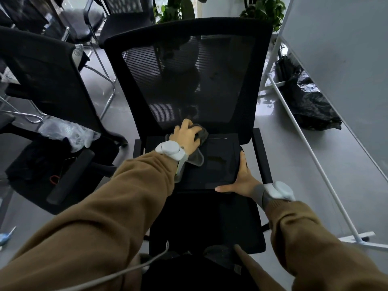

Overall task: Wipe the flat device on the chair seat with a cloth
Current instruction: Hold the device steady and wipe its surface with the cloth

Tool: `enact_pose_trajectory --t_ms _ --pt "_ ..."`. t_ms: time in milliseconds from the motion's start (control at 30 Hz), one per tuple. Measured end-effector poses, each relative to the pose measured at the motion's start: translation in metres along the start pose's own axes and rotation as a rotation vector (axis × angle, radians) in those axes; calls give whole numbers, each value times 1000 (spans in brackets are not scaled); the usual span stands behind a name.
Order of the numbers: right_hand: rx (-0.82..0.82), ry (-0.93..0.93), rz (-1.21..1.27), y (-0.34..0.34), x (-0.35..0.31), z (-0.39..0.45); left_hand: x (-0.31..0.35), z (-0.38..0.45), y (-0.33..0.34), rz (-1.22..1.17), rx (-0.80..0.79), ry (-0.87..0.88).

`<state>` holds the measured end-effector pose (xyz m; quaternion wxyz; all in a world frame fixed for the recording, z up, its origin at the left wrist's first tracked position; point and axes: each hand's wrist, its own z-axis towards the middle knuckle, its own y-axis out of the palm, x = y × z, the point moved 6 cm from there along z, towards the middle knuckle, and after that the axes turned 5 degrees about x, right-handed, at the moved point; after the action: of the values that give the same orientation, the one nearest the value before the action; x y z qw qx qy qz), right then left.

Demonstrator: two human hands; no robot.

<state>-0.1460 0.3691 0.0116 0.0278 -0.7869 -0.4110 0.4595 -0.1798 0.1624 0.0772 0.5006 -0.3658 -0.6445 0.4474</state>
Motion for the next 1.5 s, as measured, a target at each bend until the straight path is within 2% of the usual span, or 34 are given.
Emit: enact_pose_trajectory --t_ms 500,767,933,1200,1500 --pt "-4 -42 34 1 -3 -6 4 -107 22 28 -218 272" --pt "1 -54 50 0 -4 -8 -6 -132 30 -18 -289 390" --pt "-2 -60 45 -1 -6 -5 0 -116 24 -12 -296 371" --pt "0 -38 26 -1 -4 -2 10 -54 13 -52 -238 225" --pt "-4 -10 -8 -1 -1 0 25 2 0 38 -81 48"
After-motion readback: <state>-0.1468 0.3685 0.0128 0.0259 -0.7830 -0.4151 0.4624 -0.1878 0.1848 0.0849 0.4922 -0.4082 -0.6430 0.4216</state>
